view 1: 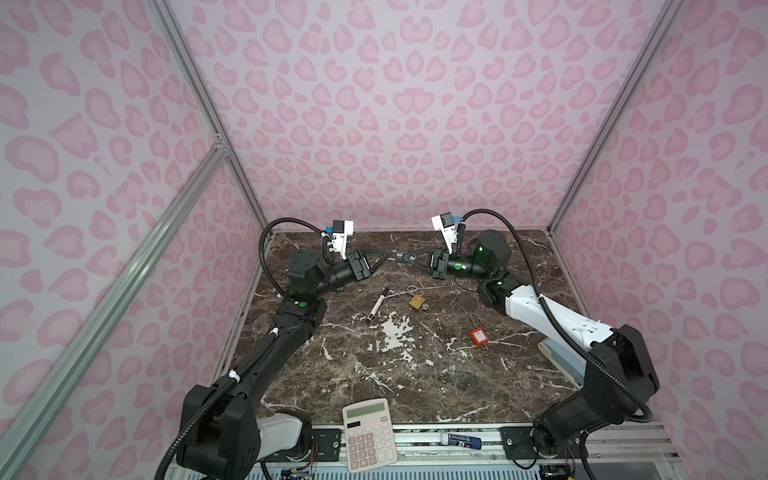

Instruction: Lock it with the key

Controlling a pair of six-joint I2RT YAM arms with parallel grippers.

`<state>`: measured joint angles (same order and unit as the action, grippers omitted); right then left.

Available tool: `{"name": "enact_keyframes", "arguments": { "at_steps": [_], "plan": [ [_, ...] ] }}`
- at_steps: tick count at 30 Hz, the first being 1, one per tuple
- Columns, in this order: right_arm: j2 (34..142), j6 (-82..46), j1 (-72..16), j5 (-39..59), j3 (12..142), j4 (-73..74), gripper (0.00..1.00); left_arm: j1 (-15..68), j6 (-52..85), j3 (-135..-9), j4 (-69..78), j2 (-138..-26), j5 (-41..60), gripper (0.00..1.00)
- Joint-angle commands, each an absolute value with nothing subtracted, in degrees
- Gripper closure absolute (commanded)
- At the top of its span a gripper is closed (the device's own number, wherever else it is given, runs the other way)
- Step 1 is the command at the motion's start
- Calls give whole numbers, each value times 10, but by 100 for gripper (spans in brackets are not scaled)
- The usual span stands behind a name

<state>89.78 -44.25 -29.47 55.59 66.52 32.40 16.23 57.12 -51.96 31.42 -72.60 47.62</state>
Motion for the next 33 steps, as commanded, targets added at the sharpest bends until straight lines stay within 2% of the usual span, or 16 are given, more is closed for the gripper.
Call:
{"name": "enact_keyframes", "arguments": {
  "at_steps": [1,6,11,14,20,27,33],
  "plan": [
    [902,-468,-292,566,661,377,100,162,566,-518,323,-722,483,66],
    [903,-472,-292,568,662,380,100,162,564,-519,322,-721,483,80],
    [904,-472,-292,573,661,381,100,162,562,-518,321,-720,482,88],
    [906,-480,-292,581,664,379,100,163,560,-518,323,-720,484,96],
    [922,-518,-293,601,671,401,100,164,557,-519,328,-720,492,96],
    [961,-650,-293,635,685,529,100,169,546,-516,329,-719,504,96],
    [959,-594,-295,620,694,462,100,178,540,-519,326,-722,511,96]
  ]
}}
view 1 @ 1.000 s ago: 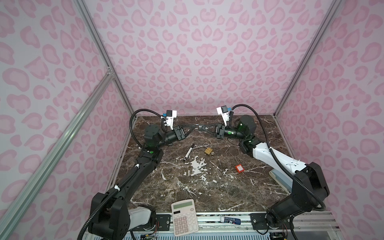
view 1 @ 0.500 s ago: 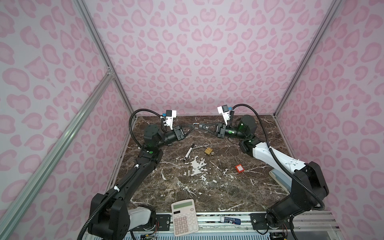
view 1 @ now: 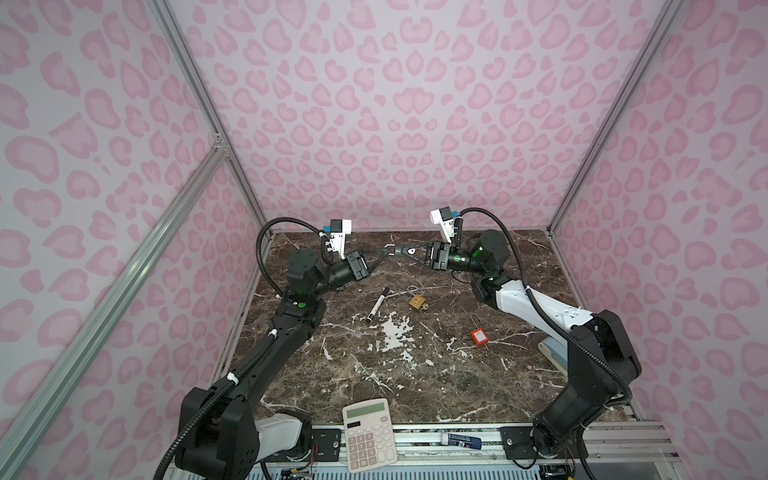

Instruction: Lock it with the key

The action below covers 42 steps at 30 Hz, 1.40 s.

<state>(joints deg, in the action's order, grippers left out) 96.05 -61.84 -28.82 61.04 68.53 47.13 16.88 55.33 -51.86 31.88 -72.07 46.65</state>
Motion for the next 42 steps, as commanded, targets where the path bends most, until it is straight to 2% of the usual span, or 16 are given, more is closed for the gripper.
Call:
{"name": "enact_keyframes", "arguments": {
  "at_steps": [1,6,11,15,20,27,31,32,35,42],
  "plan": [
    [955,-577,-295,617,697,439,100,178,539,-519,323,-721,512,96],
    [934,-473,-294,611,714,310,100,177,530,-522,318,-719,511,96],
    [925,-450,-294,613,715,276,100,178,534,-526,325,-723,517,96],
    [948,-399,-331,600,760,214,100,224,506,-549,300,-753,520,96],
    [935,-435,-295,597,736,270,100,186,518,-510,309,-715,513,96],
    [923,-423,-294,624,722,251,100,153,536,-530,317,-707,531,96],
    [918,-463,-292,628,697,319,67,153,547,-532,329,-713,530,96],
    [917,-475,-291,629,691,334,64,153,551,-529,336,-712,530,96],
    [916,-499,-284,632,680,364,60,154,553,-530,337,-709,530,96],
    [908,-513,-270,635,667,385,61,153,555,-530,337,-707,532,96]
  ]
}}
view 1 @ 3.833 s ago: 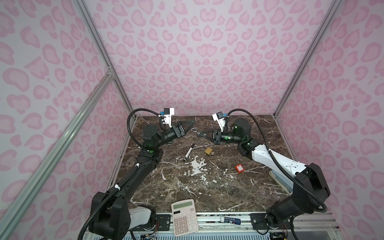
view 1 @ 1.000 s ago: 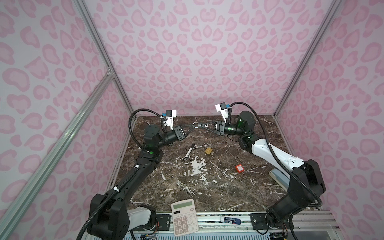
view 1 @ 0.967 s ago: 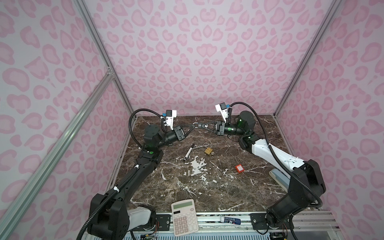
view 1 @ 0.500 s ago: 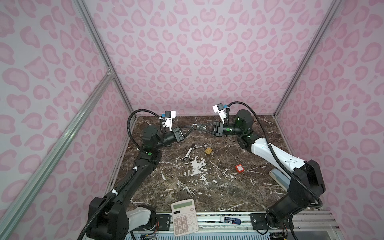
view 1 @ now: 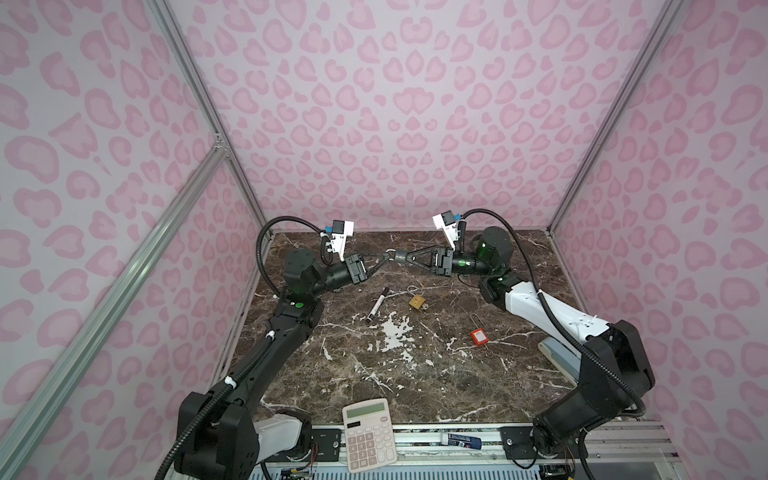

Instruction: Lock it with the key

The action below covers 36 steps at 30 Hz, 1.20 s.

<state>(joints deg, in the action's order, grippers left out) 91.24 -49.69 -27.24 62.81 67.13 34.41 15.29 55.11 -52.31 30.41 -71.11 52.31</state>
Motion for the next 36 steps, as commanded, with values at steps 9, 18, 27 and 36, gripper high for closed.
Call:
{"name": "enact_keyframes", "arguments": {
  "at_steps": [9,18,27,36],
  "plan": [
    [903,-529,-266,642,657,398,74,152,556,-530,339,-713,532,96],
    [902,-536,-266,642,648,408,92,153,559,-528,341,-715,530,96],
    [903,-547,-262,642,641,425,100,153,556,-523,342,-715,528,96],
    [892,-547,-248,640,621,426,100,151,555,-522,340,-716,531,96]
  ]
}}
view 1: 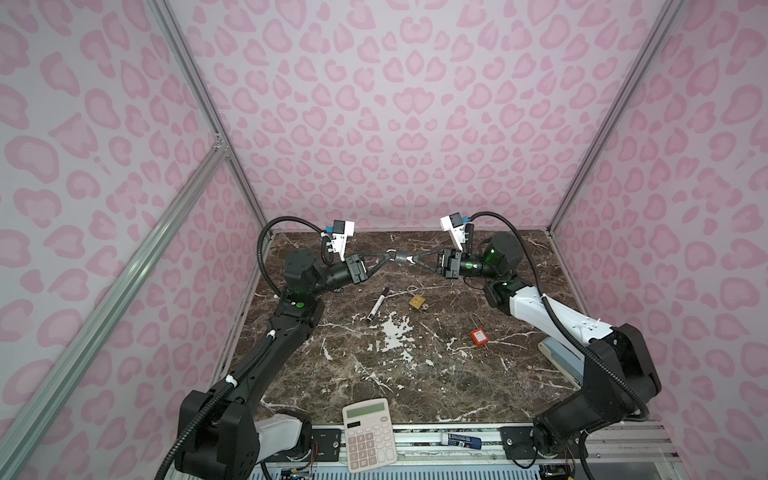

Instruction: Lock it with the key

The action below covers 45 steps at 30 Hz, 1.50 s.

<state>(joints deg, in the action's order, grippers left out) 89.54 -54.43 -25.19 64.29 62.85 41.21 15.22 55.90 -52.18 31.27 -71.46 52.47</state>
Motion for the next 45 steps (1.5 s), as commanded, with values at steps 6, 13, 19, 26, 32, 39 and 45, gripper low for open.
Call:
{"name": "enact_keyframes", "arguments": {
  "at_steps": [6,13,19,26,32,39,45],
  "plan": [
    [883,-538,-235,639,606,415,100,146,540,-525,324,-717,533,96],
    [843,-438,-222,596,582,288,100,148,353,-546,78,-718,487,96],
    [825,-350,-212,574,577,163,100,165,211,-549,-94,-742,427,96],
    [814,-206,-212,434,603,-49,100,221,72,-587,-269,-817,264,96],
    [808,-179,-212,365,600,-96,100,262,10,-619,-341,-880,174,96],
    [807,-165,-212,357,600,-109,100,303,-38,-654,-395,-935,178,96],
    [813,-157,-212,359,611,-119,100,316,-102,-668,-415,-963,251,97]
  ]
}}
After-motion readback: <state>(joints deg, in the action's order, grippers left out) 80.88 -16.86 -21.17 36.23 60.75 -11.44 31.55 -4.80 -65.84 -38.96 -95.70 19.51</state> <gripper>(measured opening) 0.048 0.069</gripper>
